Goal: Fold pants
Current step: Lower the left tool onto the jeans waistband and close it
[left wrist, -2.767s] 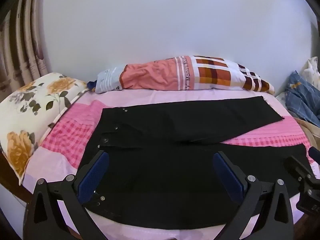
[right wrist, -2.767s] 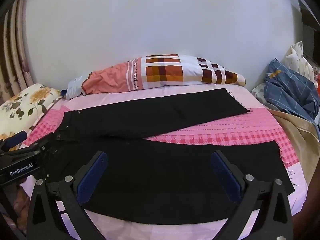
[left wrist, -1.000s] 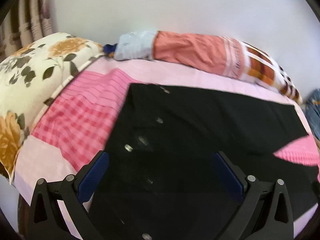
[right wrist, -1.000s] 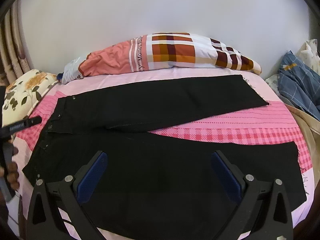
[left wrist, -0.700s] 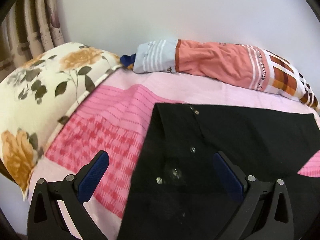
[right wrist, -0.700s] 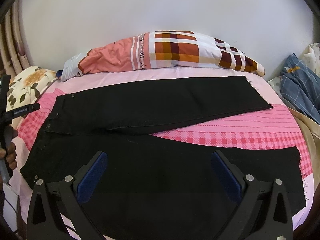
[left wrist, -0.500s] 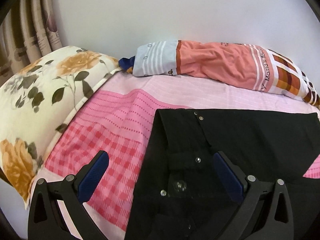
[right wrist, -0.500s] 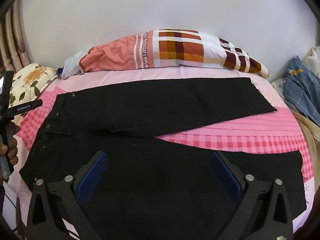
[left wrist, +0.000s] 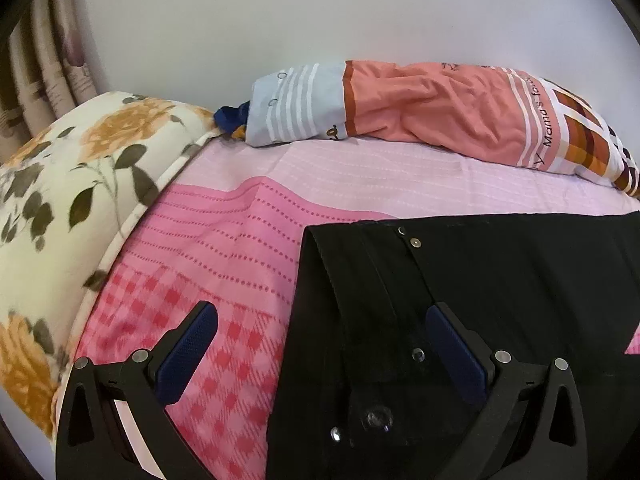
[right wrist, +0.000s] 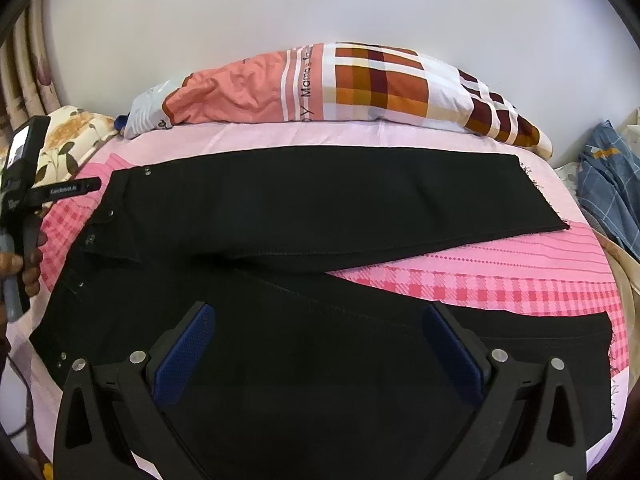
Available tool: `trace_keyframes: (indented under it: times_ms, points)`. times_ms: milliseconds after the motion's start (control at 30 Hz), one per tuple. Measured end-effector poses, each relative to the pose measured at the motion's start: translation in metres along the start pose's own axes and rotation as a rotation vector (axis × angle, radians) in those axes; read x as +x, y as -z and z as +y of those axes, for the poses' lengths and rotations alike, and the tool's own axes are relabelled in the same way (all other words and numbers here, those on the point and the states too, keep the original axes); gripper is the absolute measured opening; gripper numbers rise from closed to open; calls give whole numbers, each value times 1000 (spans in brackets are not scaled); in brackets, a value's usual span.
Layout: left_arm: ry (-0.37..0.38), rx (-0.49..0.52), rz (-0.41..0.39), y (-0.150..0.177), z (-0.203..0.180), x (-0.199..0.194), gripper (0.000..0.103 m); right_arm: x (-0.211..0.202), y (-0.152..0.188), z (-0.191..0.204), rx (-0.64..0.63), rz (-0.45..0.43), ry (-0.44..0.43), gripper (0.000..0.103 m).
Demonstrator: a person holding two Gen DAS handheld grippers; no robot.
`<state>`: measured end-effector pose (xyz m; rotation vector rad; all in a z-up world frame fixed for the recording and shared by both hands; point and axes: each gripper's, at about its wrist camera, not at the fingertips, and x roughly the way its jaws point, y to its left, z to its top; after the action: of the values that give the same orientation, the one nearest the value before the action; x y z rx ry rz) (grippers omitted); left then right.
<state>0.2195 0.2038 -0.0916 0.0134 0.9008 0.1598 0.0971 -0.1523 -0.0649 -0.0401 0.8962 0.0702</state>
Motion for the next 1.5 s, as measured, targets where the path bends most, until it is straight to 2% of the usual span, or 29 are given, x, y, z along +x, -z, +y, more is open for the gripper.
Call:
trace_keyframes:
  times_ms: [33, 100, 167, 200, 233, 267, 333, 433, 500, 567, 633, 833, 900, 933, 1033, 1100, 1233, 1300, 1333, 1400, 1433, 1500]
  points:
    - [22, 1, 12, -3, 2, 6, 102, 0, 0, 0, 1, 2, 0, 102]
    - [106, -14, 38, -11, 12, 20, 92, 2, 0, 1, -1, 9, 3, 102]
    - [165, -38, 101, -21, 25, 40, 72, 4, 0, 0, -1, 15, 5, 102]
    - [192, -48, 132, -24, 31, 50, 67, 4, 0, 0, 1, 17, 6, 102]
    - [211, -57, 151, -26, 35, 57, 57, 4, 0, 0, 4, 18, 6, 102]
    - [240, -68, 177, -28, 42, 66, 51, 5, 0, -1, 6, 21, 7, 102]
    - [294, -65, 212, -30, 50, 81, 51, 7, 0, -2, 8, 24, 9, 102]
    - [313, -9, 198, -34, 50, 85, 51, 11, 0, -2, 12, 33, 7, 102]
    - [371, 10, 197, -38, 47, 88, 51, 14, 0, 0, 11, 44, 7, 102]
    - [418, 36, 233, -41, 41, 96, 51, 16, 0, 2, 7, 53, 5, 102]
    - [415, 71, 249, -45, 37, 105, 51, 16, 0, 3, 0, 53, 2, 102]
    - [413, 72, 255, -59, 42, 108, 51, 14, -1, 1, 6, 46, 2, 102]
    - [341, 141, 215, -61, 40, 102, 51, 16, -1, 0, 8, 54, 3, 102]
    - [333, 157, 193, -60, 41, 98, 51, 17, -1, 0, 10, 55, 4, 102]
    - [342, 160, 144, -62, 48, 90, 51, 21, 0, -1, 19, 62, -2, 102]
    - [349, 164, 176, -61, 49, 100, 51, 23, 1, 0, 20, 70, -8, 102]
    - [431, 136, 233, -60, 42, 120, 52, 26, 2, 4, 7, 79, -7, 102]
    - [505, 86, 270, -58, 48, 126, 55, 25, 1, 4, 7, 78, -4, 102]
    - [563, 30, 299, -61, 56, 130, 55, 25, 1, 3, 9, 77, -2, 102]
    - [586, -24, 322, -60, 64, 133, 47, 26, -1, 2, 16, 79, 1, 102]
    - [566, -20, 318, -58, 65, 131, 36, 27, -2, 2, 21, 80, 0, 102]
    - [529, -6, 295, -53, 63, 125, 28, 29, -4, 1, 29, 83, -8, 102]
